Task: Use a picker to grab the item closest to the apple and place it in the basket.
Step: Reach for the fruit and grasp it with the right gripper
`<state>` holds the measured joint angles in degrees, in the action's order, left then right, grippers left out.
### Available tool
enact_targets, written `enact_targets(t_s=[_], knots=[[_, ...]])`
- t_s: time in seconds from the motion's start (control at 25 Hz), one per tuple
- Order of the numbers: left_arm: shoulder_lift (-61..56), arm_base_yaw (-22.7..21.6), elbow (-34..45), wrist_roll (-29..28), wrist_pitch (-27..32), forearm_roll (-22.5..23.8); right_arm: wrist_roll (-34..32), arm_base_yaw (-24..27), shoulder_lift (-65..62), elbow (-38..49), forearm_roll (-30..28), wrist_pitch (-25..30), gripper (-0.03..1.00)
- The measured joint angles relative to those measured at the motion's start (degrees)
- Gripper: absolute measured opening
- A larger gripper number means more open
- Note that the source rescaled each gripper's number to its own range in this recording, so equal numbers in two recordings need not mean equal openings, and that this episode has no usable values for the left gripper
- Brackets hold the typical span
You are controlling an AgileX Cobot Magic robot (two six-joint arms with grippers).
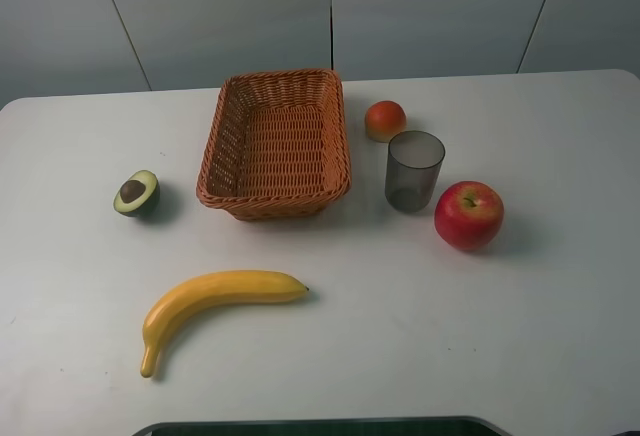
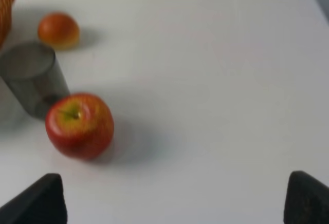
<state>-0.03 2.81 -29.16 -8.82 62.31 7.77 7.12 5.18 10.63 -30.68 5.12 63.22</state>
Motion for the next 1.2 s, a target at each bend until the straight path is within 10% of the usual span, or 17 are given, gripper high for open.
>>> enact_targets(t_s=[0.72,1.2], knots=[[0.0,0.0,0.0,0.0,0.0,0.0,11.68,-29.31,57.67,-21.94,-3.09,-5.27,0.9],[0.0,0.0,0.0,0.0,0.0,0.0,11.71,-38.97,74.98,-31.35,-7.19,-7.27,0.99]])
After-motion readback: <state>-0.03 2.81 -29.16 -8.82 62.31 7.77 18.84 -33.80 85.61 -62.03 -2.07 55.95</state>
